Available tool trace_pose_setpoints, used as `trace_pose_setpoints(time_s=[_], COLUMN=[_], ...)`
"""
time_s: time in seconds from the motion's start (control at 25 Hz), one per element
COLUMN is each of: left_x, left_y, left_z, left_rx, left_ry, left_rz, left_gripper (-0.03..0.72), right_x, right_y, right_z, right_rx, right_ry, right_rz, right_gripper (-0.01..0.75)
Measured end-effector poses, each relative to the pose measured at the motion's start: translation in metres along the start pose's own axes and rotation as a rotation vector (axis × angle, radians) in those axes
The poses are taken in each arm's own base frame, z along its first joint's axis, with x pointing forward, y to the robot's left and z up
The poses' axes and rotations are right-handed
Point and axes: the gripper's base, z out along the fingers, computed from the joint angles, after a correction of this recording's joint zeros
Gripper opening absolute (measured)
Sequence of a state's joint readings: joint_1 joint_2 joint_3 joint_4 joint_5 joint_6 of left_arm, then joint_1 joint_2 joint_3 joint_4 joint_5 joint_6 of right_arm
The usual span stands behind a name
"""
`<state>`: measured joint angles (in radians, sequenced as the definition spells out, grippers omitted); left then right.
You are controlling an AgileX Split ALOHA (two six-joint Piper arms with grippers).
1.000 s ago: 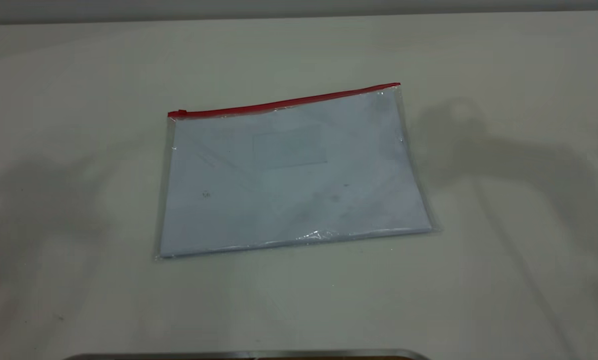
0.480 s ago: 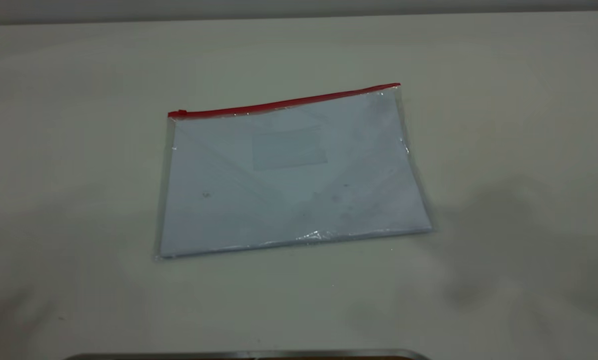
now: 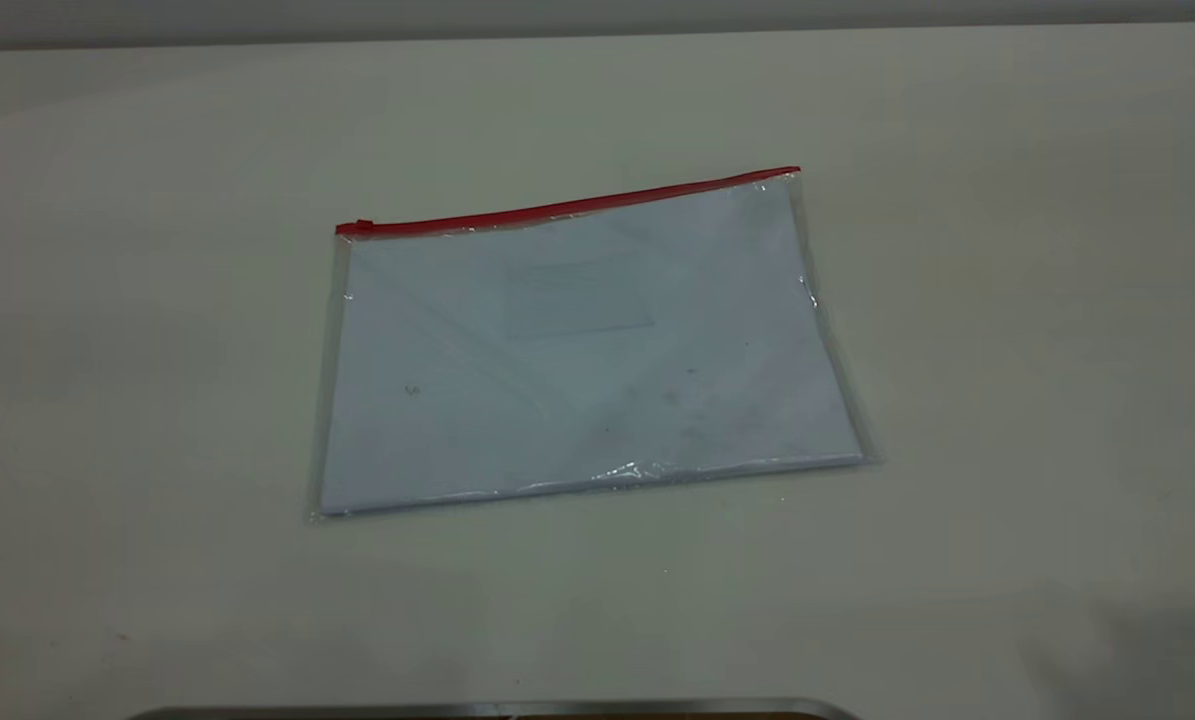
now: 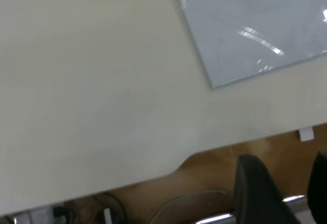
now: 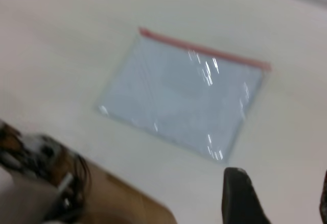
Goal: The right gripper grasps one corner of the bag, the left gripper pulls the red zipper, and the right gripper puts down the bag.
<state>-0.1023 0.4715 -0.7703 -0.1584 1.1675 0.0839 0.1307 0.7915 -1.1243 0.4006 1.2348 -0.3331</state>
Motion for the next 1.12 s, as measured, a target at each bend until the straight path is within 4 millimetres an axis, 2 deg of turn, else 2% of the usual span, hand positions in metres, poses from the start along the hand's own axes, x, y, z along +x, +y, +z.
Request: trace_pose_setpoints(time_s=[0.24,0.4,0.48,0.68,1.12], left_x=[0.039,0.058,0.065,0.067,0.067], left_y=[0.008,0.012,0.013,0.013,0.013], left_z=[0.017,0.028,0.036,0.037,0.037], left_rx=[-0.083,-0.118,-0.118,-0.119,-0.119], left_ry=[0.012,0.017,0.023,0.008,0.005], left_rz=[0.023,0.032,0.028,-0.010,-0.013], left_gripper=[0.318,0.318,0.318,0.318,0.318], right_x=[0.098,0.149,0.164,0.171,0.172], right_y=[-0.001,-0.006,-0.011,-0.013,-0.012], right_z=[0.023,0.036,0.040,0.030,0.028], right_rx=[0.087,0.197,0.265,0.353,0.354], right_ry=[0.139,0.160,0.119,0.005,-0.016], right_rz=[0.060,0.106,0.129,0.180,0.184], right_gripper=[0.413,0.413,0.411,0.390,0.375])
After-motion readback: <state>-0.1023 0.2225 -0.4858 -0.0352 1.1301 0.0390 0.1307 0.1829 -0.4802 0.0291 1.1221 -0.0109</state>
